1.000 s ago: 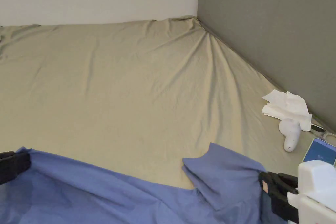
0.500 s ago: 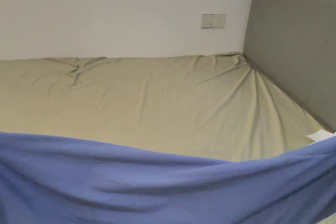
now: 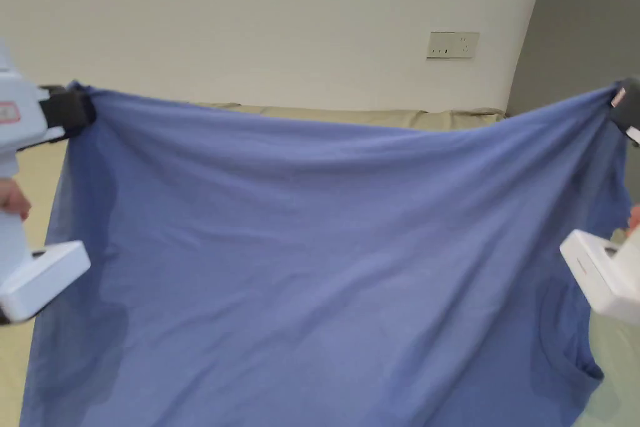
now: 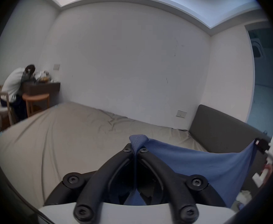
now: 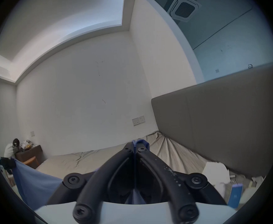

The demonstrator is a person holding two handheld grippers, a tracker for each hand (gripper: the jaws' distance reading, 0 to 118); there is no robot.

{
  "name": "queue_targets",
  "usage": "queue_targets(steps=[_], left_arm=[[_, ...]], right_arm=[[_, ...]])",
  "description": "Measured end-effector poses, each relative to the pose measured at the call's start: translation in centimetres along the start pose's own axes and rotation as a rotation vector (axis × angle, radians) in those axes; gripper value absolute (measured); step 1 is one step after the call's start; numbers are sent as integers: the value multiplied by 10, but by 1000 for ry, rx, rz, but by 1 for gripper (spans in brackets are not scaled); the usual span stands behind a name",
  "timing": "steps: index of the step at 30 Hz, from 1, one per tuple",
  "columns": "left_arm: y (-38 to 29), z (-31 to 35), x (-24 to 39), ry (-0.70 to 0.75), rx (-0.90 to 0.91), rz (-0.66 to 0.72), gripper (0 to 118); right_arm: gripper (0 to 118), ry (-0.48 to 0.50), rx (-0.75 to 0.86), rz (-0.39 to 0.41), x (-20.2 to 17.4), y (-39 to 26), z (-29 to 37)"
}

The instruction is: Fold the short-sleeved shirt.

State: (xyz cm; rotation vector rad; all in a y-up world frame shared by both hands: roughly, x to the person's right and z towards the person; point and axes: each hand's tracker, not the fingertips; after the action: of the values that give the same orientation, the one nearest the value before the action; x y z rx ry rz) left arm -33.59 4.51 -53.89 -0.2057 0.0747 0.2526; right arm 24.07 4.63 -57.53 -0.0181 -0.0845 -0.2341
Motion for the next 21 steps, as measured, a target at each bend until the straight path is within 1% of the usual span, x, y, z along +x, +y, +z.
queue_targets(steps=[1,2,3,4,6,7,9,10,11,12,13,14,15,16,17,19,21], left_arm=[[7,-15,10,50,0,-44,1],[12,-26,16,37,5,-49,1],[20,-31,20,36,28,-62,1],[28,-40,22,40,37,-37,1],[42,-57,25,39,68,4,1],[46,-70,30,36,70,-9,1],[55,-84,33,66,77,-25,1],[58,-84,41,79,71,-63,1],[57,-81,47,71,81,-59,1],[62,-87,50,75,78,-80,1],[63,-91,51,78,86,-82,1],[67,-98,55,104,77,-105,1],[79,-130,29,117,69,-100,1],[83,-136,28,112,67,-103,1],[87,-139,30,116,70,-91,1],[89,-135,35,112,79,-69,1],[92,-136,36,103,93,-75,1]], right_arm=[[1,-25,-11,-5,-9,4,-19],[1,-27,-17,10,-15,8,-37],[1,-29,-20,6,-20,11,-52],[1,-54,-25,10,-29,17,-64],[1,-58,-31,-3,-37,31,-92],[1,-59,-33,13,-43,38,-106],[1,-78,-14,119,-57,50,-121],[1,-67,19,139,-61,53,-129],[1,-110,14,205,-69,56,-135],[1,-102,14,236,-72,58,-143],[1,-98,31,225,-75,60,-148],[1,-121,35,238,-80,64,-156],[1,-114,33,230,-82,67,-162],[1,-135,28,246,-86,70,-170],[1,-120,45,225,-87,74,-173],[1,-139,69,245,-95,80,-178],[1,-132,90,242,-97,85,-168]])
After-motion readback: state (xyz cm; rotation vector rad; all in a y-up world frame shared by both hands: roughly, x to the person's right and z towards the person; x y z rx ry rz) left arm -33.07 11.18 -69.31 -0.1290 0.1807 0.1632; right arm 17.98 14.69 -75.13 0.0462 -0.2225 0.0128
